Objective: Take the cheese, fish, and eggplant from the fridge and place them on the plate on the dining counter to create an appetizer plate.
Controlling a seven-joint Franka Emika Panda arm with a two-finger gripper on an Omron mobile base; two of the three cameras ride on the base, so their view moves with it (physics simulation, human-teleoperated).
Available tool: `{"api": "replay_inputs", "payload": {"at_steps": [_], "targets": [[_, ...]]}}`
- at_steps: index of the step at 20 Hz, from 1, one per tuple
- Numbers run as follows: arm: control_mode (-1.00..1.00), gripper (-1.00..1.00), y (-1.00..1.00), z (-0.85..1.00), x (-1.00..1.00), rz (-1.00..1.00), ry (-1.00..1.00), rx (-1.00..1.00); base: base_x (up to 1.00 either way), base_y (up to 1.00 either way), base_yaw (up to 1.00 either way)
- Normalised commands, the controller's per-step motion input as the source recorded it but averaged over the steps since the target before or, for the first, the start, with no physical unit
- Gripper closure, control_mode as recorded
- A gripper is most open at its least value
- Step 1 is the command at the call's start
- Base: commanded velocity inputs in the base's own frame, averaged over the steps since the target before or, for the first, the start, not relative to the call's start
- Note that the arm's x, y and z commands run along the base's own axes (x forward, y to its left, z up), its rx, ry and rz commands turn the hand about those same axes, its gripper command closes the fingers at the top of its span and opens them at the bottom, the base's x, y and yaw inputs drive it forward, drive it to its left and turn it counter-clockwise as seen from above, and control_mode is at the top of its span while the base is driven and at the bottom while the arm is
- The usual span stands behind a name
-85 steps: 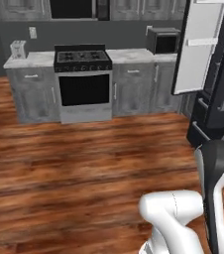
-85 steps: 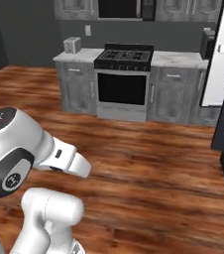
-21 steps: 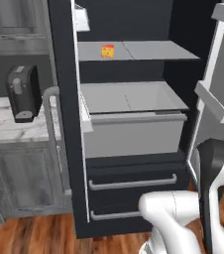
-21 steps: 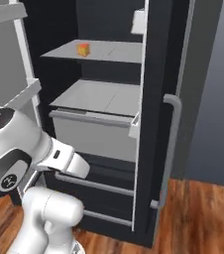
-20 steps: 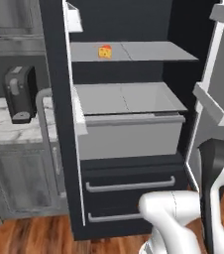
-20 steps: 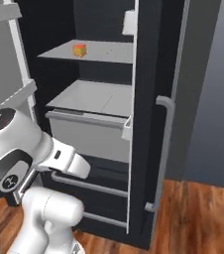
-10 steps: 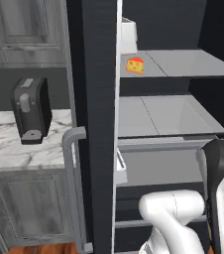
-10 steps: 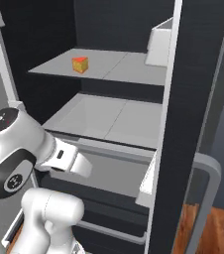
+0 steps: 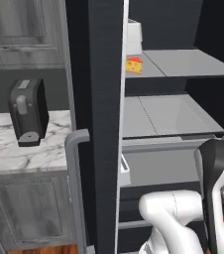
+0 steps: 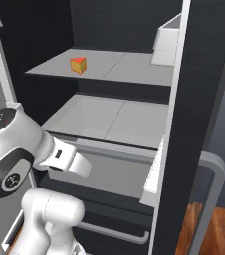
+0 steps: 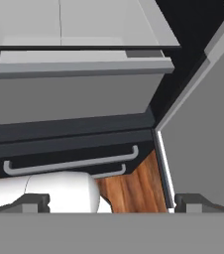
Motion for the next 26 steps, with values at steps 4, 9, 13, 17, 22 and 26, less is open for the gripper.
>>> {"api": "replay_inputs", "payload": {"at_steps": [4,9,13,17,22,26], "targets": [[1.00,-1.00,0.00,0.00,0.00,0.00,0.00,0.00,0.96,0.00,0.04],[1.00,-1.00,0.00,0.00,0.00,0.00,0.00,0.00,0.60,0.05,0.11],[-1.00,-1.00,0.08,0.00,0.14,-0.01,0.01,0.00,0.00,0.00,0.00],[-1.00,-1.00,0.00,-0.02,0.01,0.00,-0.04,0.00,0.00,0.00,0.00],[-1.00,-1.00,0.11,0.12,0.10,0.12,-0.04,0.00,0.00,0.00,0.00],[-1.00,-1.00,0.28,0.47,0.21,0.16,-0.32,0.01,0.00,0.00,0.00]]}}
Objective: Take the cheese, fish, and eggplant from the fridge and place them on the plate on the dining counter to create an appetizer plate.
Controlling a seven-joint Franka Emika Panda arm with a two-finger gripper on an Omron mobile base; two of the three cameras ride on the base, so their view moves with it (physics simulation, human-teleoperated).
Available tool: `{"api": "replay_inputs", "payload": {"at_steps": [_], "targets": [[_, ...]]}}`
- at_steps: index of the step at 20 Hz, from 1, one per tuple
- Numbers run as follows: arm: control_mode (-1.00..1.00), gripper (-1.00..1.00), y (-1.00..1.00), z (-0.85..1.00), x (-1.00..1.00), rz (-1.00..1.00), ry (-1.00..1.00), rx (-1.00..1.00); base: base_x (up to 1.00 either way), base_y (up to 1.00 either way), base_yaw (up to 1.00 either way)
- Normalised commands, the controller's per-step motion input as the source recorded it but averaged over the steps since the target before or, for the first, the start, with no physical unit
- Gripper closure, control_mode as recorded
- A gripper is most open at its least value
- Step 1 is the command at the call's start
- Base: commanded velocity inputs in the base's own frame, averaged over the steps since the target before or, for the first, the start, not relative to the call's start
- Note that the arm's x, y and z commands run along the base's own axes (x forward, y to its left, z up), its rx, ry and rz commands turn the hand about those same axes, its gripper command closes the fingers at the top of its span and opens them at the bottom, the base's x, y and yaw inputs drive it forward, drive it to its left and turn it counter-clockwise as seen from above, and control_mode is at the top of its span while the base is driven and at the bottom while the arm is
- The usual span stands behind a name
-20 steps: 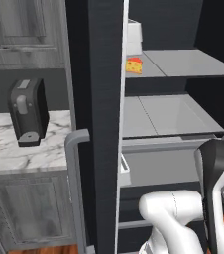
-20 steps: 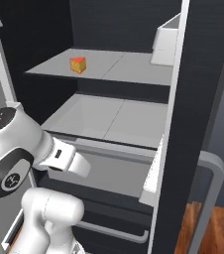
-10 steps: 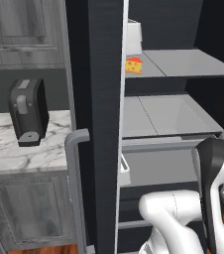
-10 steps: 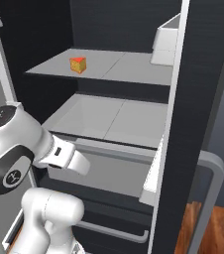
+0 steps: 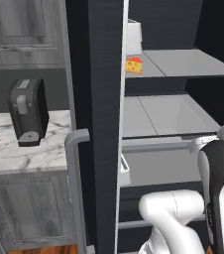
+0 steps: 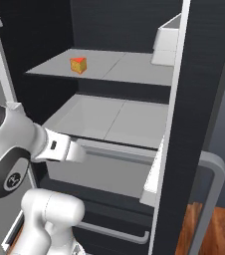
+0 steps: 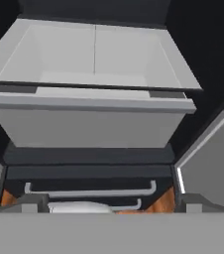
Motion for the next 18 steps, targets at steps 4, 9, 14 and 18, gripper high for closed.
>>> {"api": "replay_inputs", "payload": {"at_steps": [4,9,14,18], "targets": [[-1.00,-1.00,0.14,0.55,0.32,0.14,-0.36,0.04,0.00,0.00,0.00],[-1.00,-1.00,0.12,0.45,0.28,0.01,-0.21,0.00,0.00,0.00,0.00],[-1.00,-1.00,0.14,0.53,0.14,0.00,0.00,0.00,0.00,0.00,0.00],[-1.00,-1.00,0.08,0.57,0.26,0.00,0.00,0.00,0.00,0.00,0.00]]}}
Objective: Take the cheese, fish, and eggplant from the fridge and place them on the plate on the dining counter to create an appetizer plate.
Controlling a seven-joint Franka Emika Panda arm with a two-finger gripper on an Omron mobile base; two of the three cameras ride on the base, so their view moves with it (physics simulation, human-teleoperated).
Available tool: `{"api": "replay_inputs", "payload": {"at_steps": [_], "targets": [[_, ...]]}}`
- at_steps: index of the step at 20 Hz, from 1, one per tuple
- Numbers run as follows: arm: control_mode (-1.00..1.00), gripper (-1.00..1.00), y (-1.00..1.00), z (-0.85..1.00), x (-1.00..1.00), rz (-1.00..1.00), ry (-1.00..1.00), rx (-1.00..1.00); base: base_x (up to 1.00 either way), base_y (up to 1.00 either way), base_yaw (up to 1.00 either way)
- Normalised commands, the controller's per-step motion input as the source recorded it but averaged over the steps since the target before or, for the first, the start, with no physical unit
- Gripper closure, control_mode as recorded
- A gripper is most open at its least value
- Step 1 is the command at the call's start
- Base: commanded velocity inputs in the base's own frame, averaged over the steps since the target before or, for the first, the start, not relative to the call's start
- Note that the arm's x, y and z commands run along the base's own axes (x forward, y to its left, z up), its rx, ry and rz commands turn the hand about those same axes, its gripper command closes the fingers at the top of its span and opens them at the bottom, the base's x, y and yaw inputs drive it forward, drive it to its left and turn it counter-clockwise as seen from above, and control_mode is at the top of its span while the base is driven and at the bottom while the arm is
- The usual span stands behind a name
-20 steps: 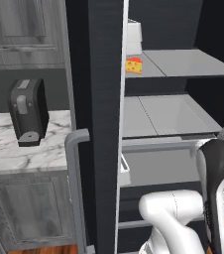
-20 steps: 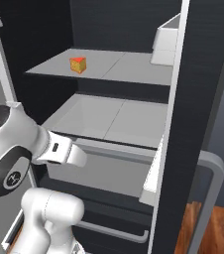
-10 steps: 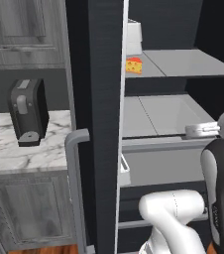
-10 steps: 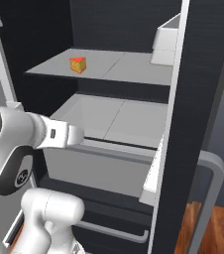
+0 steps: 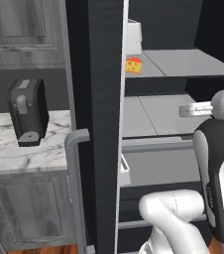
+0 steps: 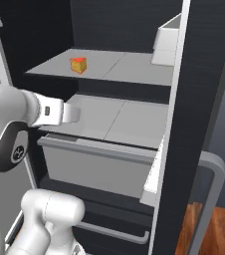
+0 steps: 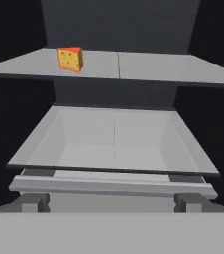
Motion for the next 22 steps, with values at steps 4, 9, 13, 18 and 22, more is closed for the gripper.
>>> {"api": "replay_inputs", "payload": {"at_steps": [4,9,13,18,22], "targets": [[-1.00,-1.00,0.03,0.31,0.36,0.01,0.00,0.00,0.00,0.00,0.00],[-1.00,-1.00,0.10,0.05,0.50,0.07,0.00,0.00,0.00,0.00,0.00],[-1.00,-1.00,0.22,0.00,0.52,0.03,0.03,0.00,0.00,0.00,0.00],[-1.00,-1.00,0.29,0.00,0.49,0.00,0.10,0.00,0.00,0.00,0.00],[-1.00,-1.00,0.16,0.00,0.54,0.00,0.13,0.01,0.00,0.00,0.00]]}}
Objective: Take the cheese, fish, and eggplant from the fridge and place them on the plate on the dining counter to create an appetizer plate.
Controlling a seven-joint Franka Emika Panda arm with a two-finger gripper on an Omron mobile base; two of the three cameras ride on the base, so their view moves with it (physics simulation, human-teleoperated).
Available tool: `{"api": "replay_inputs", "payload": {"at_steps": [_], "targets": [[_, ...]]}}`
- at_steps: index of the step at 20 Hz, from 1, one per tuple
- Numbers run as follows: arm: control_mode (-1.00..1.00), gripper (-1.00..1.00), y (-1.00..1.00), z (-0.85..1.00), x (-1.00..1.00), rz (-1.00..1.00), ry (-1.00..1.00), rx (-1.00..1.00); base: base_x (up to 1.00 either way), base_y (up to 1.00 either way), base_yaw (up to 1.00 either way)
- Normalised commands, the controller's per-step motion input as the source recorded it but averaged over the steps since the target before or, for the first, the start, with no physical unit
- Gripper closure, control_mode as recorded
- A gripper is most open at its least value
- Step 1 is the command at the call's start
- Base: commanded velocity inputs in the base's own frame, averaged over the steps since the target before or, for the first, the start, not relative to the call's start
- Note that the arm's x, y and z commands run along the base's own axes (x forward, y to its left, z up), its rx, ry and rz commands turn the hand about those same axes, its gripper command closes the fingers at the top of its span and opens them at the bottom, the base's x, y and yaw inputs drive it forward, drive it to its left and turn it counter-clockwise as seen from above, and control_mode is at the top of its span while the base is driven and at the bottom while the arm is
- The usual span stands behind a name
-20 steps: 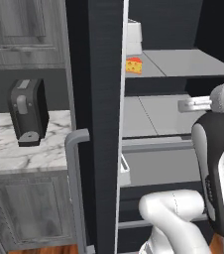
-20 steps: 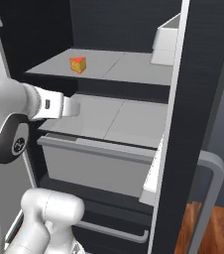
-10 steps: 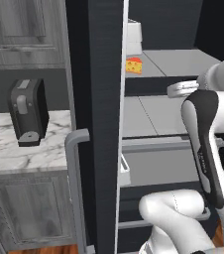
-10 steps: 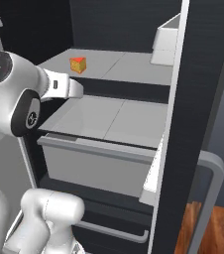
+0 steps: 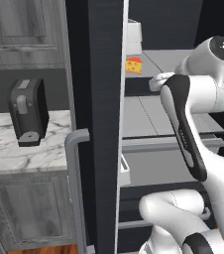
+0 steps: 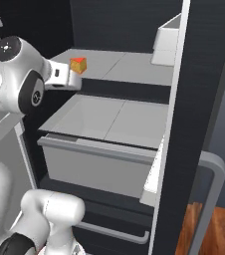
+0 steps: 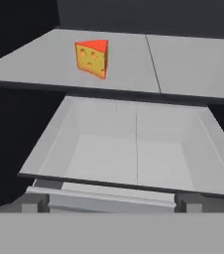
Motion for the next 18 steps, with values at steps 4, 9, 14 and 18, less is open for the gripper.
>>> {"api": "replay_inputs", "payload": {"at_steps": [4,9,14,18], "targets": [[-1.00,-1.00,0.09,0.00,0.59,0.00,0.10,0.04,0.00,0.00,0.00],[-1.00,-1.00,0.03,0.00,0.45,0.00,0.00,0.00,0.00,0.00,0.00],[-1.00,-1.00,0.00,0.02,0.26,0.00,0.00,0.00,0.00,0.00,0.00],[-1.00,-1.00,0.00,0.12,0.15,0.00,0.00,0.00,0.00,0.00,0.00]]}}
